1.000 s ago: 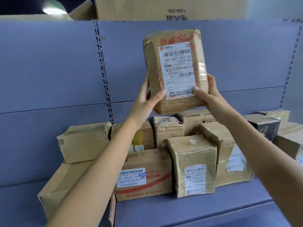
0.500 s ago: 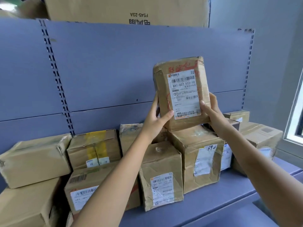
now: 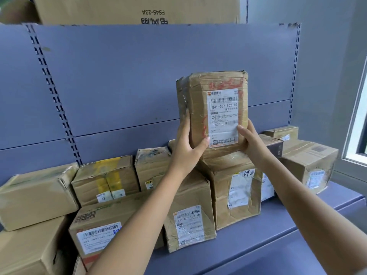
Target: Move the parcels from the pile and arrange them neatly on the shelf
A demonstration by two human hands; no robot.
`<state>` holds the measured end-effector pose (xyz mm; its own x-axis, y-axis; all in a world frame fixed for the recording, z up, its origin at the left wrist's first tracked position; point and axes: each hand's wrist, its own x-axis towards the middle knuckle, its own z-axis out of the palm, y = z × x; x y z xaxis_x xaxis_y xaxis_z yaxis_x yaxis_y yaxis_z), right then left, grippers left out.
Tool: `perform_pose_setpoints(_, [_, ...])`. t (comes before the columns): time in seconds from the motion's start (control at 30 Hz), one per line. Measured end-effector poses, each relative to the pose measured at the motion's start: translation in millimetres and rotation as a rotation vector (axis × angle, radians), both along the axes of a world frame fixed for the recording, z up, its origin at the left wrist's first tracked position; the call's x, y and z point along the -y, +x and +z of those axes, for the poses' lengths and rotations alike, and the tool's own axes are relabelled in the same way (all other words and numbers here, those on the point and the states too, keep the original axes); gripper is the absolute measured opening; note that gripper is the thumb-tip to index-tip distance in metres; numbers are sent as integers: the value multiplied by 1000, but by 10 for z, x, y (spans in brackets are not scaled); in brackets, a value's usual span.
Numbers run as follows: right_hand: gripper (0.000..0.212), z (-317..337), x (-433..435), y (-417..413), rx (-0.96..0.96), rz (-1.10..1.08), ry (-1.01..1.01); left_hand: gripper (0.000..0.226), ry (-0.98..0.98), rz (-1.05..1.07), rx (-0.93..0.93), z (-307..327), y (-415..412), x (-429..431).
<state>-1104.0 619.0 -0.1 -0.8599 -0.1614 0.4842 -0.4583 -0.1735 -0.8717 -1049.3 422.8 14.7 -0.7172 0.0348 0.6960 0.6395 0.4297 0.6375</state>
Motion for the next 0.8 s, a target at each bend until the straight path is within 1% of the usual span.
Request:
perform_pose_setpoints(0.1, [39, 96, 305, 29, -34, 41, 53, 83, 48, 13, -6, 102, 79, 283])
perform_pose_setpoints(0.2, [48, 145, 715, 45, -72, 93, 112, 76, 74, 56, -11, 149, 181, 678])
perform_pose_setpoints(0.3, [55, 150, 1118, 56, -88, 163, 129, 78, 97, 103, 15, 168, 256, 1075])
perform_pose_setpoints(0.43, [47, 60, 1454, 48, -90, 177, 178, 78, 124, 122, 93, 89, 265, 1443])
perform_pose_setpoints(0.57, [55, -103, 1566, 25, -52, 149, 196, 78, 107, 145, 161, -53, 222, 1517])
perform_pose_setpoints(0.7, [56, -128, 1575, 33, -21, 165, 183, 80, 93, 160, 184, -21, 215, 1493])
perform_pose_setpoints(0.8, [58, -94, 1573, 54, -35, 158, 203, 79, 103, 158, 170, -65, 228, 1508])
